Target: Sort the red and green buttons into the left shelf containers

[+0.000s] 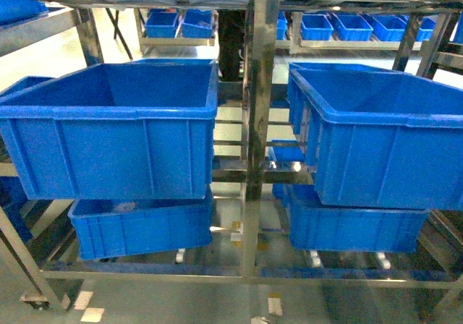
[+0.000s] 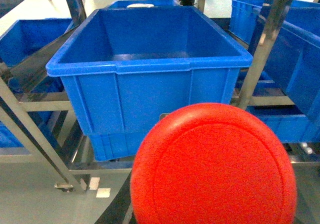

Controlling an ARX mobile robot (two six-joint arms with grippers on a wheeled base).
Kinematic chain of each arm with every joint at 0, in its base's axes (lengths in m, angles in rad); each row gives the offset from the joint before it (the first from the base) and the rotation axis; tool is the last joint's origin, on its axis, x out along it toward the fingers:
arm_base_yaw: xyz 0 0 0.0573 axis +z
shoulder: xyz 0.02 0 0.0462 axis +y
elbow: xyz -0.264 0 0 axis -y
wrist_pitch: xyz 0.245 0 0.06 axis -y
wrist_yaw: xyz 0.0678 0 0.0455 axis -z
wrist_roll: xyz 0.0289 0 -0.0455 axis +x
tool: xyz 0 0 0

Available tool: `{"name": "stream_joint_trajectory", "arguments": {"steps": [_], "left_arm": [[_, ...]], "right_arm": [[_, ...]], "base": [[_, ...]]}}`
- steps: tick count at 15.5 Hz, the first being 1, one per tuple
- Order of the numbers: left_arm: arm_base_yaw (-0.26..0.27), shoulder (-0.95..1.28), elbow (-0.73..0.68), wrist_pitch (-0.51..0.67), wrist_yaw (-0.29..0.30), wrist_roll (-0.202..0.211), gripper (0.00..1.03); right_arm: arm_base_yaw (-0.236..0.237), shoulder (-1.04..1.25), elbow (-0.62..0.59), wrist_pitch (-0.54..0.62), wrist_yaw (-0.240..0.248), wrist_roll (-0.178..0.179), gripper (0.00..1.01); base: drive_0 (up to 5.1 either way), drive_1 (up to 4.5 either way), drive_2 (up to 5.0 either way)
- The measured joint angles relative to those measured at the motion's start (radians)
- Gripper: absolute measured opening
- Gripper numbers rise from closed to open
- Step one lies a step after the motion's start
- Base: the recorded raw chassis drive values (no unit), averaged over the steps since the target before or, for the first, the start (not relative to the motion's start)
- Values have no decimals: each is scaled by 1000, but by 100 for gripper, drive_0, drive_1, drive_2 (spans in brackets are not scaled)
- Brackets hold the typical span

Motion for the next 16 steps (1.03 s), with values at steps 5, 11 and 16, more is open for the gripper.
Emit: {"name": "stream_joint_trajectory", "arguments": {"steps": [5, 11, 16], "left_arm": [[0, -2, 0, 0, 0, 0, 26], [1, 1, 0, 0, 0, 0, 26], [1, 11, 0, -2, 0, 0, 26]], "right_arm": [[0, 0, 0, -1, 0, 0, 26], [0, 0, 0, 2, 0, 0, 26], [0, 5, 0, -2, 0, 0, 26]], "base": [[-8, 426, -441], [-4, 429, -437], [1, 107, -106]]}}
